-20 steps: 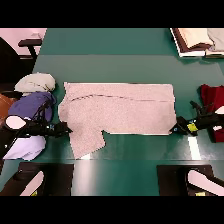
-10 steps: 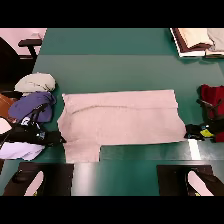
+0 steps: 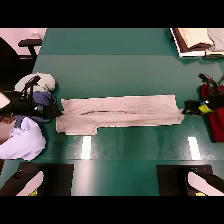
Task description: Fold the shirts.
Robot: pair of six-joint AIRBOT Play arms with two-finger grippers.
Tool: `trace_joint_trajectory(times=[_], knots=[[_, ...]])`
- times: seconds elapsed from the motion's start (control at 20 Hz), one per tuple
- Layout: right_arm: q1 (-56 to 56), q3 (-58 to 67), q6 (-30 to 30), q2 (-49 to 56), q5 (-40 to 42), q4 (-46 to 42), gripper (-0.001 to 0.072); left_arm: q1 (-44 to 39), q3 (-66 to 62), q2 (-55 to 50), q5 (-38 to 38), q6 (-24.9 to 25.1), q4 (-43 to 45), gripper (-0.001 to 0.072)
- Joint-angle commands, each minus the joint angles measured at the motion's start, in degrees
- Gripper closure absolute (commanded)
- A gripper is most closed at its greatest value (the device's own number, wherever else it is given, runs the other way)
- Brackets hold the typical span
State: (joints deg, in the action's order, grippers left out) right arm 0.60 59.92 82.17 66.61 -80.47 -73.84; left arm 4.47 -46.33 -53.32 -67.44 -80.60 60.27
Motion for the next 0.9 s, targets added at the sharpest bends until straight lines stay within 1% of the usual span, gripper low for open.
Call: trace_joint_trajectory(times=[0.0, 0.05, 0.1, 0.2, 0.4, 0.45, 0.5, 0.55, 0.6, 0.65, 0.75, 0.8, 0.85], knots=[[-3.08, 8.63, 0.09, 11.91, 3.15, 1.05, 0.0697, 0.02, -5.09, -12.85, 8.28, 4.81, -2.69, 0.0688], [-3.13, 10.73, 0.09, 14.62, 3.19, 2.21, 0.0697, 0.04, -6.25, -15.72, 10.23, 4.96, -3.78, 0.0688], [-2.8, 12.57, 0.07, 16.9, 3.45, 4.11, 0.0697, 0.04, -7.34, -18.34, 11.89, 6.21, -4.68, 0.0688], [-1.38, 15.96, 0.0, 20.74, 3.63, 8.61, 0.0697, 0.04, -8.98, -21.64, 13.0, 6.21, -5.11, 0.0687], [1.79, 20.74, -1.42, 24.15, 4.04, 14.12, 0.0695, 0.04, -11.08, -22.32, 14.47, 6.01, -5.14, 0.0684], [2.51, 21.18, -2.21, 24.3, 3.61, 14.95, 0.0624, 0.04, -11.76, -22.29, 14.1, 6.01, -5.2, 0.0497], [3.32, 21.14, -3.19, 24.28, 2.93, 15.65, 0.0423, 0.04, -12.35, -22.29, 13.46, 5.95, -5.44, 0.0223], [4.37, 21.09, -4.61, 24.28, 1.27, 15.8, 0.034, 0.04, -13.18, -22.25, 12.63, 5.57, -5.44, 0.0139], [5.62, 20.98, -6.54, 24.28, -0.9, 15.67, 0.034, 0.04, -14.23, -22.25, 11.28, 5.6, -5.44, 0.0138], [6.86, 20.76, -7.8, 24.26, -2.78, 15.67, 0.0324, 0.04, -15.37, -22.18, 9.42, 5.62, -5.44, 0.0234], [10.47, 17.66, -9.05, 23.23, -3.96, 15.74, 0.0325, 0.02, -16.46, -21.73, 6.99, 5.68, -5.7, 0.0602], [12.59, 15.13, -9.38, 22.6, -3.48, 15.74, 0.0324, 0.02, -16.46, -21.73, 6.71, 5.68, -6.05, 0.0688], [14.53, 12.63, -9.42, 22.23, -2.54, 15.8, 0.0323, 0.02, -16.46, -21.75, 6.78, 5.64, -6.32, 0.0687]])
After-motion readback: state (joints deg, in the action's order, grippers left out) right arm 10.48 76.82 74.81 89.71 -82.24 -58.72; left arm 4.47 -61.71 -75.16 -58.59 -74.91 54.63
